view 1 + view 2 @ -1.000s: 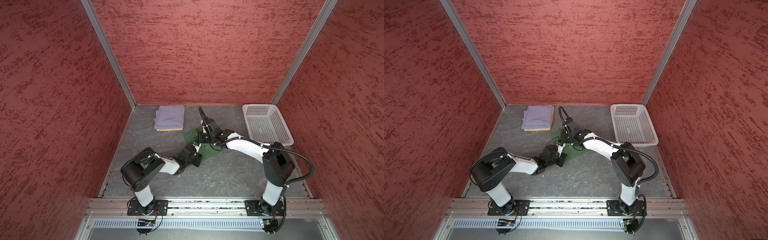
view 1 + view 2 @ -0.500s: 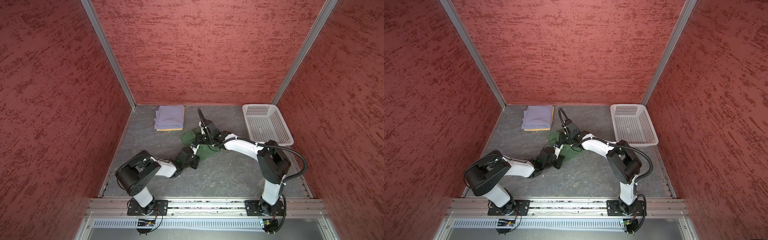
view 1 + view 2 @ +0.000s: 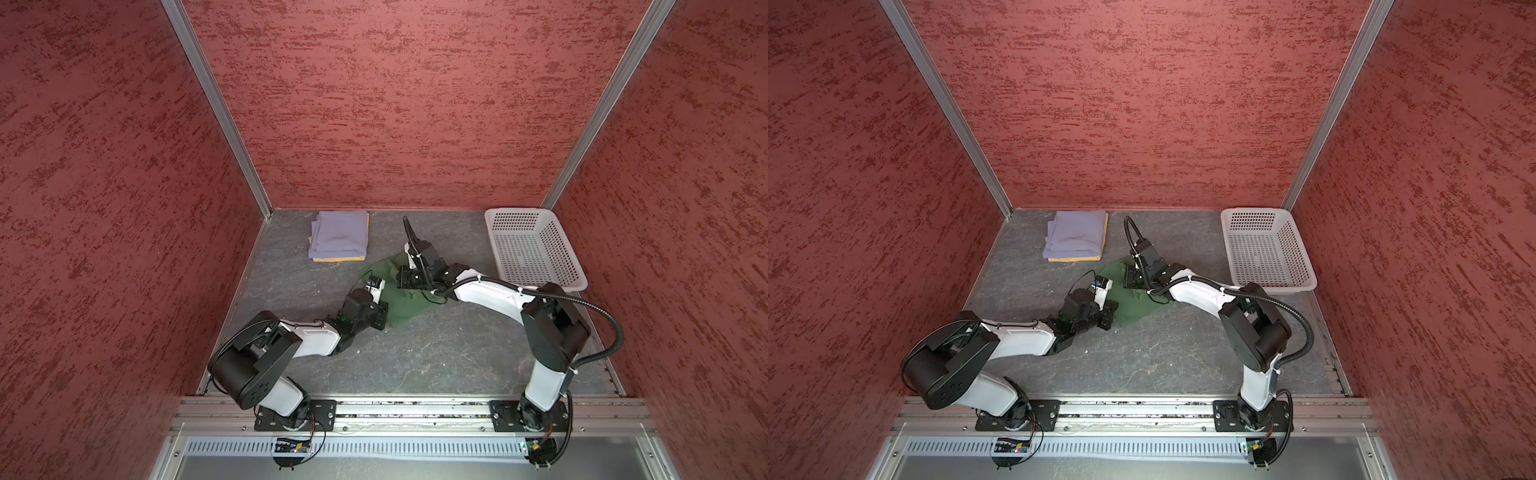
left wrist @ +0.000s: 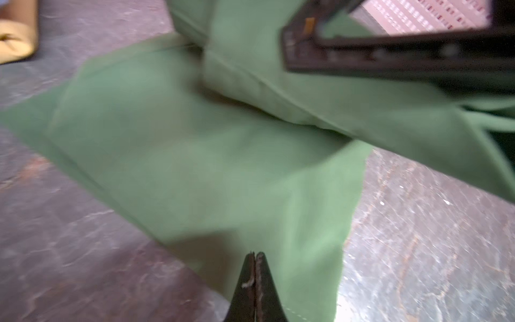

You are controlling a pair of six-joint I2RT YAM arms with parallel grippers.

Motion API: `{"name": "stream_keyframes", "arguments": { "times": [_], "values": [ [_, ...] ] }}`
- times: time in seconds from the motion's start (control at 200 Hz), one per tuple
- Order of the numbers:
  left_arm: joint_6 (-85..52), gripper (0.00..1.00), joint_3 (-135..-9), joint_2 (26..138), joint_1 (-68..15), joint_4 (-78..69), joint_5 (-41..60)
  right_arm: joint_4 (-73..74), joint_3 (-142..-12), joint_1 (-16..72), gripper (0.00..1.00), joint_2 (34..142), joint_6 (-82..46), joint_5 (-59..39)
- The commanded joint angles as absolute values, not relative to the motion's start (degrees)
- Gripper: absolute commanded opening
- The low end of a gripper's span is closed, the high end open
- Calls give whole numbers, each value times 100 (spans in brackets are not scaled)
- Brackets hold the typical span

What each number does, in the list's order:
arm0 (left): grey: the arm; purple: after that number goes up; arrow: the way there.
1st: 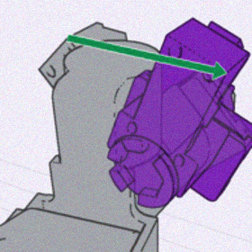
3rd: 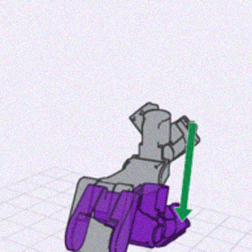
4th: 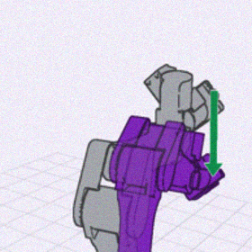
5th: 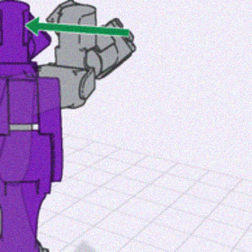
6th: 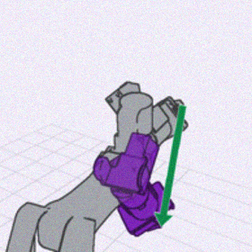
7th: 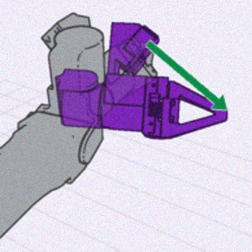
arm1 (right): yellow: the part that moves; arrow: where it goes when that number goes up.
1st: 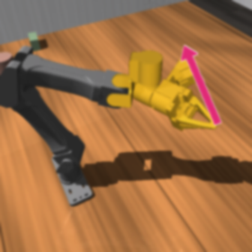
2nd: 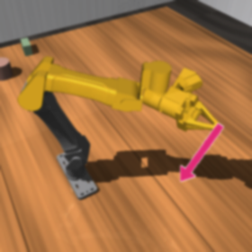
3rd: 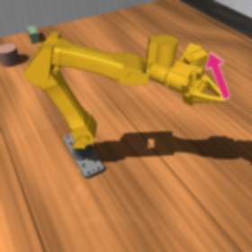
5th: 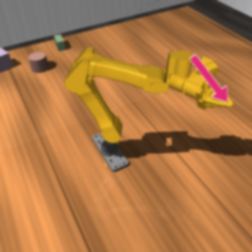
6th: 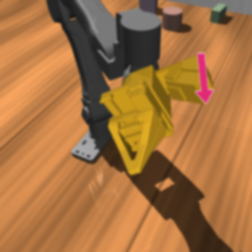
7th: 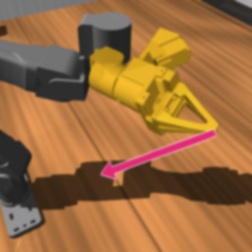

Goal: Fold and stack the skirts

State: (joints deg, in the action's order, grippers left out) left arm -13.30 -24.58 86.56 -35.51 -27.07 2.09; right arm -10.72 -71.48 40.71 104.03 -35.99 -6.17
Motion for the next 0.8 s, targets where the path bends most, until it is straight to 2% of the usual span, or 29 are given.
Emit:
{"name": "stream_keyframes", "arguments": {
  "times": [0.0,0.381,0.792],
  "values": [
    [-1426,5,-2340,8720,-3318,-2949,341,-869,-7068,4051,0,10204,-3499,-587],
    [-1764,4,-2276,9589,-3164,-3757,518,-813,-7066,4231,0,10172,-3417,-695],
    [-1785,4,-2277,9747,-3217,-3859,572,-498,-7200,4559,0,10335,-3614,-782]
  ]
}}
